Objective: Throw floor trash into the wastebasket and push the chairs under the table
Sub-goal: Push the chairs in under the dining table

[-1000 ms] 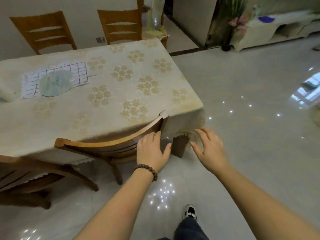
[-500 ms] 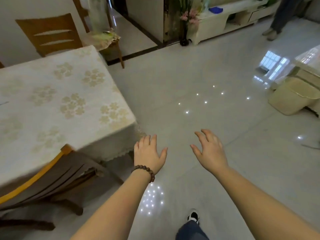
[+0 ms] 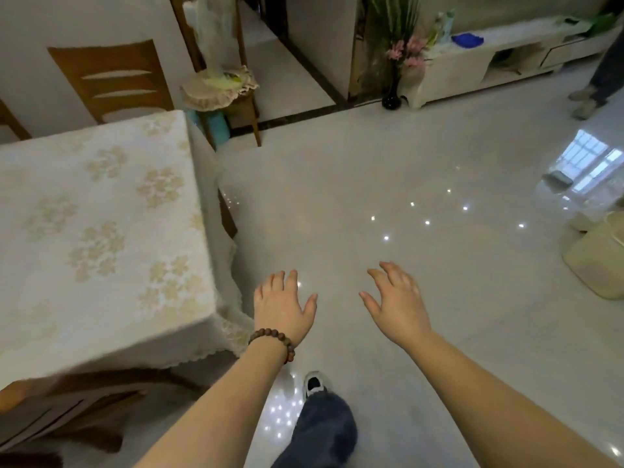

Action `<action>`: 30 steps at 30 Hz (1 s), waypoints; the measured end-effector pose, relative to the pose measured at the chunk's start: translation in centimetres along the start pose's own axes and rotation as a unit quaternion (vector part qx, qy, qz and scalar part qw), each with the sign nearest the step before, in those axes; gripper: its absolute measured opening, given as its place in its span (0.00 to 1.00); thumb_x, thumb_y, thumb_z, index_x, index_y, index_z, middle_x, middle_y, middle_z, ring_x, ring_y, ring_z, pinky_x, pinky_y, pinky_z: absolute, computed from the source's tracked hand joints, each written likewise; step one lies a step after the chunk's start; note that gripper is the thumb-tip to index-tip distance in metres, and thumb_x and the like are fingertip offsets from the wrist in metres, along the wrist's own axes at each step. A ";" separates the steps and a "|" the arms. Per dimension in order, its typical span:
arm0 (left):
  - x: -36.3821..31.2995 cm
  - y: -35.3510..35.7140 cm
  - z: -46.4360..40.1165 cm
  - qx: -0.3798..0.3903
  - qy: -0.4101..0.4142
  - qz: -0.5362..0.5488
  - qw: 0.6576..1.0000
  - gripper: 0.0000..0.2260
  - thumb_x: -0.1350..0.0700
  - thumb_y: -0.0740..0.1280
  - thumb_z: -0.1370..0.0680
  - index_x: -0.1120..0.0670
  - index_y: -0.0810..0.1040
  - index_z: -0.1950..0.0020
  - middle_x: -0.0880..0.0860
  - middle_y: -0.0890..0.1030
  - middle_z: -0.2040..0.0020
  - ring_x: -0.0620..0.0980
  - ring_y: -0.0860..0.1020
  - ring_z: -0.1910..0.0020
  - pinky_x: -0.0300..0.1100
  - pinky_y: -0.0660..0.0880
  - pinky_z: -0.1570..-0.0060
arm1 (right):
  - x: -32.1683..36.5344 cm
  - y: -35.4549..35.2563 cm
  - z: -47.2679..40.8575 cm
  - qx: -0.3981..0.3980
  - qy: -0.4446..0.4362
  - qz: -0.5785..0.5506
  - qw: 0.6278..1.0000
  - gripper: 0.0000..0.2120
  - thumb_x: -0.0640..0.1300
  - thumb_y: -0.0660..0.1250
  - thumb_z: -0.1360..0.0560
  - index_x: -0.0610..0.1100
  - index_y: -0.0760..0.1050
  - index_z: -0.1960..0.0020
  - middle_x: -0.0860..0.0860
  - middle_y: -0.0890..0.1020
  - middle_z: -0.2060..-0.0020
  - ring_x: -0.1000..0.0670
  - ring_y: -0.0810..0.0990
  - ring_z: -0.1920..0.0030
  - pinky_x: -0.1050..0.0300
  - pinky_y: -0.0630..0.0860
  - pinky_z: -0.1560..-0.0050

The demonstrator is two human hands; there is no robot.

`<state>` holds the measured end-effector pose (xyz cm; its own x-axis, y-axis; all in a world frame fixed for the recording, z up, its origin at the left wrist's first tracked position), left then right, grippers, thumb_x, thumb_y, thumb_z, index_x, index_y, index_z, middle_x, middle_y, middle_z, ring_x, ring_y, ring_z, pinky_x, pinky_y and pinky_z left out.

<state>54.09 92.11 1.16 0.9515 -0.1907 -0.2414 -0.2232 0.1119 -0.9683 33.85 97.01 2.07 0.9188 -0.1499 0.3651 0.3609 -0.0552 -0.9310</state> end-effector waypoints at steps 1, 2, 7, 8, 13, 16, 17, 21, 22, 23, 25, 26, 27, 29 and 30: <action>0.2 0.1 -1.8 -0.002 -0.009 -0.003 1.000 0.28 0.38 0.53 0.23 0.51 0.59 0.27 0.54 0.66 0.29 0.54 0.60 0.29 0.52 0.55 0.29 | 0.1 0.2 -2.1 0.004 -0.011 0.001 1.000 0.23 0.54 0.59 0.22 0.46 0.65 0.30 0.45 0.64 0.28 0.46 0.58 0.27 0.45 0.53 0.27; 0.4 0.1 -3.6 -0.005 -0.017 -0.004 1.000 0.28 0.38 0.53 0.23 0.51 0.59 0.27 0.54 0.65 0.28 0.54 0.60 0.29 0.52 0.55 0.29 | 0.1 0.4 -4.3 0.006 -0.021 0.001 1.000 0.23 0.55 0.59 0.22 0.46 0.65 0.30 0.45 0.64 0.28 0.46 0.58 0.27 0.45 0.53 0.27; 2.3 -0.5 -15.2 -0.028 -0.056 -0.002 0.998 0.28 0.38 0.54 0.23 0.52 0.61 0.28 0.54 0.66 0.29 0.54 0.60 0.29 0.53 0.56 0.30 | 0.7 1.2 -17.1 0.015 -0.058 0.013 0.998 0.23 0.54 0.60 0.23 0.46 0.66 0.31 0.45 0.63 0.28 0.46 0.58 0.27 0.46 0.53 0.27; 2.8 -0.9 -17.9 -0.032 -0.067 0.000 0.997 0.28 0.38 0.54 0.23 0.52 0.61 0.28 0.54 0.66 0.29 0.54 0.60 0.29 0.53 0.56 0.30 | 1.0 1.2 -20.2 0.019 -0.065 0.017 0.998 0.22 0.54 0.60 0.23 0.46 0.66 0.31 0.45 0.63 0.28 0.46 0.58 0.27 0.46 0.53 0.27; 5.3 -3.7 -30.6 -0.039 -0.118 0.008 0.992 0.29 0.38 0.54 0.24 0.51 0.60 0.27 0.55 0.65 0.28 0.55 0.58 0.28 0.53 0.56 0.30 | 3.5 0.2 -34.7 0.037 -0.096 0.033 0.994 0.21 0.53 0.60 0.23 0.47 0.67 0.32 0.46 0.63 0.28 0.46 0.59 0.28 0.49 0.54 0.29; 6.6 -5.4 -36.8 -0.046 -0.139 0.011 0.989 0.29 0.38 0.54 0.24 0.52 0.60 0.27 0.55 0.65 0.28 0.55 0.58 0.28 0.54 0.56 0.30 | 5.3 -0.3 -42.0 0.037 -0.115 0.025 0.992 0.21 0.52 0.61 0.23 0.46 0.67 0.32 0.46 0.64 0.28 0.45 0.59 0.28 0.48 0.56 0.29; 7.1 -5.9 -38.5 -0.046 -0.146 0.012 0.988 0.29 0.38 0.55 0.24 0.52 0.60 0.27 0.55 0.64 0.28 0.55 0.57 0.27 0.54 0.56 0.30 | 5.9 -0.4 -44.1 0.038 -0.122 0.022 0.992 0.21 0.52 0.61 0.23 0.46 0.68 0.32 0.45 0.64 0.28 0.45 0.59 0.28 0.48 0.56 0.29; 9.6 -7.1 -45.5 -0.050 -0.177 0.013 0.983 0.29 0.38 0.55 0.24 0.51 0.59 0.27 0.54 0.64 0.27 0.54 0.57 0.27 0.54 0.55 0.29 | 8.2 0.7 -53.0 0.057 -0.152 0.023 0.986 0.22 0.53 0.60 0.22 0.47 0.66 0.31 0.46 0.62 0.27 0.46 0.58 0.27 0.48 0.54 0.28; 10.3 -7.2 -47.3 -0.049 -0.186 0.012 0.981 0.30 0.38 0.55 0.24 0.51 0.59 0.27 0.55 0.63 0.27 0.54 0.57 0.27 0.54 0.55 0.29 | 8.7 1.2 -55.4 0.060 -0.159 0.025 0.985 0.22 0.53 0.60 0.22 0.47 0.66 0.31 0.46 0.62 0.27 0.46 0.57 0.27 0.48 0.53 0.28; 11.0 -7.2 -49.2 -0.048 -0.195 0.011 0.980 0.30 0.38 0.55 0.24 0.51 0.59 0.26 0.55 0.63 0.27 0.55 0.56 0.27 0.53 0.55 0.29 | 9.2 1.7 -57.9 0.063 -0.168 0.023 0.984 0.22 0.53 0.59 0.22 0.47 0.66 0.31 0.46 0.62 0.27 0.46 0.57 0.27 0.48 0.53 0.28; 12.4 -7.3 -53.4 -0.048 -0.212 0.003 0.976 0.29 0.38 0.54 0.24 0.52 0.59 0.27 0.56 0.63 0.27 0.55 0.57 0.27 0.53 0.56 0.30 | 10.3 2.8 -63.0 0.068 -0.187 0.012 0.980 0.22 0.52 0.60 0.22 0.46 0.66 0.31 0.45 0.62 0.27 0.46 0.57 0.27 0.47 0.53 0.28; 13.1 -7.5 -55.8 -0.050 -0.220 0.000 0.974 0.29 0.38 0.54 0.24 0.52 0.59 0.27 0.56 0.63 0.27 0.55 0.57 0.27 0.53 0.56 0.30 | 10.9 3.3 -65.8 0.071 -0.198 0.007 0.978 0.22 0.52 0.60 0.22 0.46 0.66 0.31 0.45 0.62 0.27 0.46 0.57 0.27 0.46 0.53 0.27; 13.7 -7.8 -58.3 -0.053 -0.228 0.000 0.972 0.29 0.38 0.54 0.23 0.52 0.59 0.27 0.56 0.63 0.27 0.56 0.58 0.28 0.53 0.56 0.30 | 11.4 3.7 -68.7 0.073 -0.208 0.007 0.975 0.22 0.52 0.59 0.22 0.46 0.66 0.31 0.45 0.62 0.27 0.46 0.57 0.27 0.46 0.53 0.27; 14.9 -8.5 -63.7 -0.064 -0.249 0.006 0.966 0.29 0.38 0.54 0.23 0.52 0.59 0.27 0.55 0.63 0.27 0.56 0.58 0.28 0.53 0.56 0.30 | 12.3 4.4 -75.1 0.078 -0.231 0.010 0.970 0.22 0.53 0.59 0.22 0.47 0.65 0.31 0.46 0.62 0.27 0.46 0.57 0.27 0.46 0.54 0.27; 15.5 -9.1 -66.6 -0.070 -0.260 0.010 0.963 0.29 0.38 0.54 0.23 0.51 0.59 0.26 0.55 0.63 0.27 0.55 0.58 0.28 0.53 0.56 0.30 | 12.8 4.6 -78.4 0.082 -0.242 0.013 0.967 0.22 0.53 0.59 0.22 0.47 0.65 0.30 0.46 0.61 0.27 0.46 0.56 0.27 0.46 0.54 0.27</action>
<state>56.78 23.23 1.94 0.9161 0.3280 -0.2306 -0.2344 -0.0283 -0.9717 34.79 17.40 2.21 0.8810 0.3319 0.3370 0.3206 0.1050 -0.9414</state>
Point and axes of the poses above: each hand's wrist, its own z-axis away from the middle knuckle, its own y-axis out of the palm, x = y × z, the point moved 8 cm from there along -z, towards the middle knuckle
